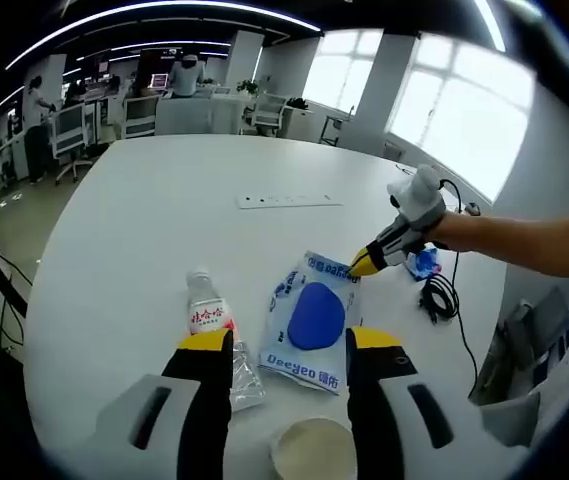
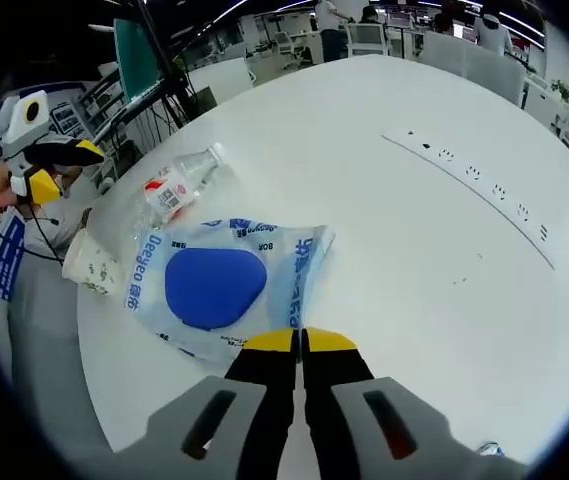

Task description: Arrange the tabletop items into an orderly group along one side of the table until the central work area is clear of visible clutter.

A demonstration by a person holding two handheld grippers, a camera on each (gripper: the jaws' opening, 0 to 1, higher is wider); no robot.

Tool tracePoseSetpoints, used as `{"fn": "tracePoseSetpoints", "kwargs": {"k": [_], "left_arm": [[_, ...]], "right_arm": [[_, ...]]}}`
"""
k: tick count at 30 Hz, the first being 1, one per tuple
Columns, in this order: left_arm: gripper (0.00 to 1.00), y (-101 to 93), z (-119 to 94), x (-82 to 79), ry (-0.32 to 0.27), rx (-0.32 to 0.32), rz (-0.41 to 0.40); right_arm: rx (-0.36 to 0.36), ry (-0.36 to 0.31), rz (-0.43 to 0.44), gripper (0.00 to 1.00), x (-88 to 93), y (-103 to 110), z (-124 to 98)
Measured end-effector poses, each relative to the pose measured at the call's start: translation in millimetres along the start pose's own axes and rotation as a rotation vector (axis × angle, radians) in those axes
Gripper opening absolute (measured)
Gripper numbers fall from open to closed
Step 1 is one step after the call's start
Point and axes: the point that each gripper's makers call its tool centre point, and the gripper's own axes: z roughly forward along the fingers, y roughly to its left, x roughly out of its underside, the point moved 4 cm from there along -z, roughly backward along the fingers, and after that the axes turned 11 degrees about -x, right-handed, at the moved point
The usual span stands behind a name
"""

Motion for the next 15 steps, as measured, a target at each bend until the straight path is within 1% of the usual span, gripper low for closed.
{"fn": "tracePoseSetpoints", "kwargs": {"k": [8, 10, 15], "left_arm": [[0.42, -12.3, 11, 2.8, 0.051, 0.011, -0.003], [0.40, -14.5, 14, 6.0, 0.080, 0.007, -0.012], [0.39, -19.8, 20, 8.6, 0.114, 0.006, -0.026]], "right_arm": [[0.014, -0.030, 0.033, 0.00, 7.0, 1, -6], [0.019, -0.037, 0.039, 0.00, 8.8, 1, -7], [0.023, -0.052, 0.052, 0.00, 12.0, 1, -11]]}}
